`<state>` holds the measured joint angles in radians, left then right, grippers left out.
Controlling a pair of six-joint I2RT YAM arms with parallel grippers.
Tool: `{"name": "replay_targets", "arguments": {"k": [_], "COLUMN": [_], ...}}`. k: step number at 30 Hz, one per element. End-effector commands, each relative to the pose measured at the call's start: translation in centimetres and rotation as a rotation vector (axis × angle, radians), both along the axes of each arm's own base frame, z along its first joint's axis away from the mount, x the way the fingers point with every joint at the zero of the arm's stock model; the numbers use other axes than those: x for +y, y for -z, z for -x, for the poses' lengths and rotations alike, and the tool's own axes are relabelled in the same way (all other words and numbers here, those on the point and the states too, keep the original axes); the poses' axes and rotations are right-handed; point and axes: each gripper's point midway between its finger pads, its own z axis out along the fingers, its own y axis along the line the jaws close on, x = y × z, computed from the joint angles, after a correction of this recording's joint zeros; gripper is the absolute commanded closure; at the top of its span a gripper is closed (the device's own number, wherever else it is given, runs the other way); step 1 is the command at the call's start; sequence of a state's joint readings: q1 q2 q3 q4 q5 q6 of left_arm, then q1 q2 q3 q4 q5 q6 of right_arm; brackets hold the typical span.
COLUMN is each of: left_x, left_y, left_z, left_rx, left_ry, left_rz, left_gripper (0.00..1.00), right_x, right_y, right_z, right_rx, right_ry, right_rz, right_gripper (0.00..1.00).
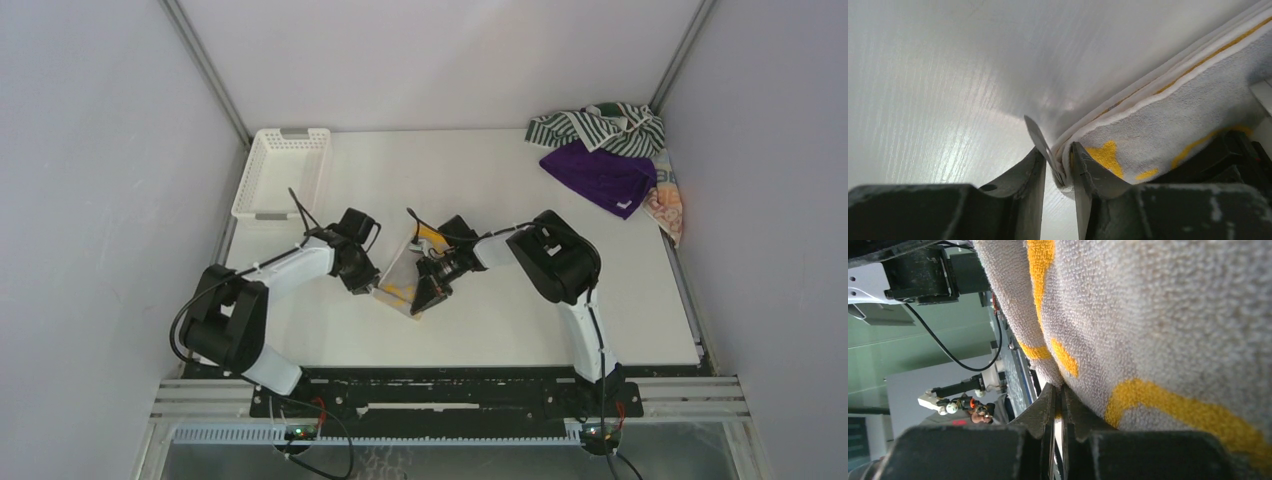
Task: Roll the towels
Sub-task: Roll the towel at the center of the board.
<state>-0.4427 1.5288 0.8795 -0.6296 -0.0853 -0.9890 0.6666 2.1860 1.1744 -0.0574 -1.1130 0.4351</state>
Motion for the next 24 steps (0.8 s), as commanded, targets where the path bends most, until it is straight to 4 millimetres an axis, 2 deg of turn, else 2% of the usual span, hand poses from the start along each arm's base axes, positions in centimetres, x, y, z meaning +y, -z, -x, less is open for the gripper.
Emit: {"name": "replay_targets", "arguments": {"k": [1,5,7,10,13,16,19,24], "left_x": [-0.2,-0.1,-0.7,-1.6,-2.6,-3.5,-3.3,-2.1], "left_y": [-3.1,-4.9,-5.6,-5.7,-4.6,-4.2,-4.5,-5.3], "left_z": [-2.6,-2.4,-2.3,-1.6,-0.1,1.0,1.5,2.2], "left_rx": [-0.144,-0.244,-0.315,-0.376,-0.379,-0.390,-0.425,-0.474], "left_ry": [-0.005,-0.012,0.003,0.014,0.039,0.052,0.027,-0.005], "left_rz": [0.030,0.080,0.149,0.243,0.317,0.371,0.397,0.392], "left_gripper": [0.66,0.52,0.49,0.46,0.49,0.57,0.63,0.63], "right_x": [-0.7,-0.6,-0.6,-0.5,-0.5,-0.6,-0.5,-0.5], "right_y": [2.5,2.6,2.7,2.9,3.0,3.0,3.0,3.1], "right_z": [0.0,-0.2,-0.3,-0.4,-0.4,-0.4,-0.5,-0.4], "right_rx": [0.052,0.054,0.058,0.067,0.067,0.071,0.069,0.069], "right_ry": [0.040,0.038,0.038,0.039,0.041,0.041,0.042,0.040], "right_rz": [0.086,0.099,0.104,0.111,0.118,0.121,0.124,0.127], "right_gripper": [1.00,1.00,1.00,1.00,1.00,1.00,1.00,1.00]}}
